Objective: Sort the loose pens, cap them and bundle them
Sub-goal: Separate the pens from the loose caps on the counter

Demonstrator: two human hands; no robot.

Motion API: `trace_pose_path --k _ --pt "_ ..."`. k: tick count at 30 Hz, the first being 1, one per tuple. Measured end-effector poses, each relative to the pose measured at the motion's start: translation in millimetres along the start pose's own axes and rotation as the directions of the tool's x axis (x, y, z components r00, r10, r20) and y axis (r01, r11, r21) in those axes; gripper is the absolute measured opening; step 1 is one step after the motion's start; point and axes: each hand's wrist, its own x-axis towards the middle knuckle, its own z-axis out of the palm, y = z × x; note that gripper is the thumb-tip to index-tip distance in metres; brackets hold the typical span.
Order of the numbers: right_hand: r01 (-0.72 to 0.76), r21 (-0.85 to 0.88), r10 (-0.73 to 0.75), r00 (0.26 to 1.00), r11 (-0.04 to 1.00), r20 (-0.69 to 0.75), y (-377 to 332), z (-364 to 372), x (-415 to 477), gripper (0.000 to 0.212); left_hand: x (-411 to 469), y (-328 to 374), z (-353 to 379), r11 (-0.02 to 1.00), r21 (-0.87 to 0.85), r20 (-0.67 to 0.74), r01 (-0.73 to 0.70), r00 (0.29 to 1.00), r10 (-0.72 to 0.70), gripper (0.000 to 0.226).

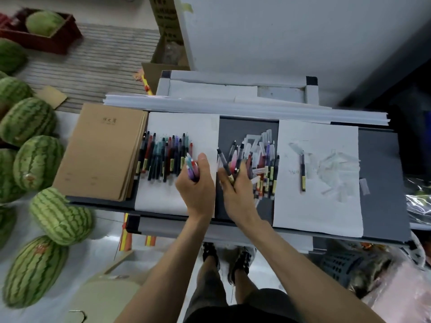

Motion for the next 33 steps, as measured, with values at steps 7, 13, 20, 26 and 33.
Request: trace_pose_path --k 7,13,20,26,33 --pt "0.162 -0.027 -0.163 0.95 0.986 -0.266 21 22 -10 0.039 3 -24 -1 0.971 0.073 -0.01 -0.226 0.974 0.228 0.05" --pt "0.239 -0.013 -0.228 0.91 0.971 -0.347 20 29 -5 0.033 -1 -35 -7 0.954 0.126 0.005 -0.272 0.962 0.274 0.053" --pt "0.201 -0.067 -0.211 0.902 0.977 -0.377 26 32 -5 0.04 -8 -37 -11 0.943 0.176 0.022 -0.284 0.959 0.284 0.051" --pt "0.204 -0.109 -0.23 0.894 0.973 -0.384 23 33 -2 0.037 -3 -42 -14 0.942 0.184 0.028 -0.279 0.96 0.279 0.049" --pt "0.132 -0.091 -0.154 0.934 0.987 -0.321 22 35 1 0.035 1 -39 -15 0.95 0.183 0.089 -0.253 0.967 0.241 0.05"
